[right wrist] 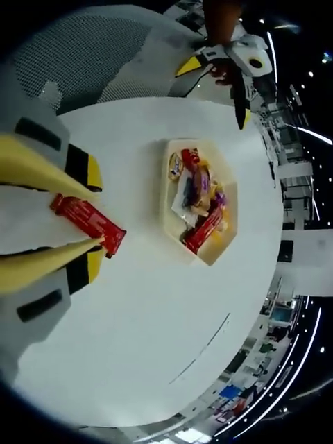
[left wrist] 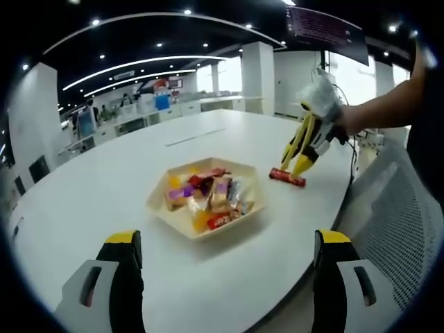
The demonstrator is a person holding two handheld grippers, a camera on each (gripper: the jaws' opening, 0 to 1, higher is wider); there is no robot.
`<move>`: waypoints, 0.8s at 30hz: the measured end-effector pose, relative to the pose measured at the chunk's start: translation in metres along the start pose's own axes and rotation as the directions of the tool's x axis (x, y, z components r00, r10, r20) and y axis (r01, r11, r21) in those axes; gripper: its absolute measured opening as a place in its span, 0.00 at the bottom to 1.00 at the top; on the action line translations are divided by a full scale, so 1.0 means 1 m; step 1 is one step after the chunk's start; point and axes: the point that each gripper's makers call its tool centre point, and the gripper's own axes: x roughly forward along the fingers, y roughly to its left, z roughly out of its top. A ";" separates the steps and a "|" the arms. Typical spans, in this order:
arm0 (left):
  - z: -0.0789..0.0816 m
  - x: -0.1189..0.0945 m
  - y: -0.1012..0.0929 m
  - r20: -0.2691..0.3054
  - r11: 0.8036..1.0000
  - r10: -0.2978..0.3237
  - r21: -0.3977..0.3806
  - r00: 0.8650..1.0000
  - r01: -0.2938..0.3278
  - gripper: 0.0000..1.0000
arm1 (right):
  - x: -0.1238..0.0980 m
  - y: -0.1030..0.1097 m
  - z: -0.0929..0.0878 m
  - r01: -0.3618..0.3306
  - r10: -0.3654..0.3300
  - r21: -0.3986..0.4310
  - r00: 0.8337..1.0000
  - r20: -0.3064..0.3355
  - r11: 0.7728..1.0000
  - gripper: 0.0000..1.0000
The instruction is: Place the target food into the container with the food tongs after gripping and lifting it, then release it inside without dropping or visibly crushing the food.
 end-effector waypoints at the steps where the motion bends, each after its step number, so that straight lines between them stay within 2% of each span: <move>1: 0.000 0.000 0.000 0.000 1.000 0.000 0.001 1.000 0.000 0.99 | -0.001 -0.001 -0.001 -0.004 0.004 -0.003 1.000 -0.003 1.000 0.29; 6: 0.000 0.000 0.000 0.002 1.000 0.001 0.000 1.000 -0.001 0.99 | -0.007 -0.009 -0.006 -0.014 0.014 -0.023 1.000 -0.023 1.000 0.29; 9: 0.000 0.000 0.001 0.005 1.000 0.002 0.002 1.000 -0.002 0.99 | -0.012 -0.017 -0.011 0.005 -0.008 -0.055 0.999 -0.042 0.998 0.29; 11: 0.000 0.000 0.002 0.008 1.000 0.004 0.002 1.000 -0.004 0.99 | -0.014 -0.017 -0.009 -0.016 0.016 -0.016 1.000 -0.021 1.000 0.29; 14: 0.000 0.000 0.002 0.006 1.000 0.006 0.002 1.000 -0.006 0.99 | -0.017 -0.018 -0.009 -0.005 0.005 -0.011 1.000 -0.015 1.000 0.29; 18: 0.002 -0.001 0.002 0.012 1.000 0.011 0.000 1.000 -0.011 0.99 | -0.017 -0.016 -0.006 -0.005 0.004 0.050 1.000 0.026 0.999 0.29; 21: 0.003 -0.001 0.004 0.017 1.000 0.016 -0.006 1.000 -0.016 0.99 | -0.013 -0.012 -0.008 -0.020 0.018 0.076 1.000 0.020 0.997 0.29; 24: 0.004 -0.001 0.004 0.023 1.000 0.017 -0.006 1.000 -0.017 0.99 | -0.008 -0.012 -0.012 0.021 -0.020 0.082 1.000 -0.012 0.996 0.29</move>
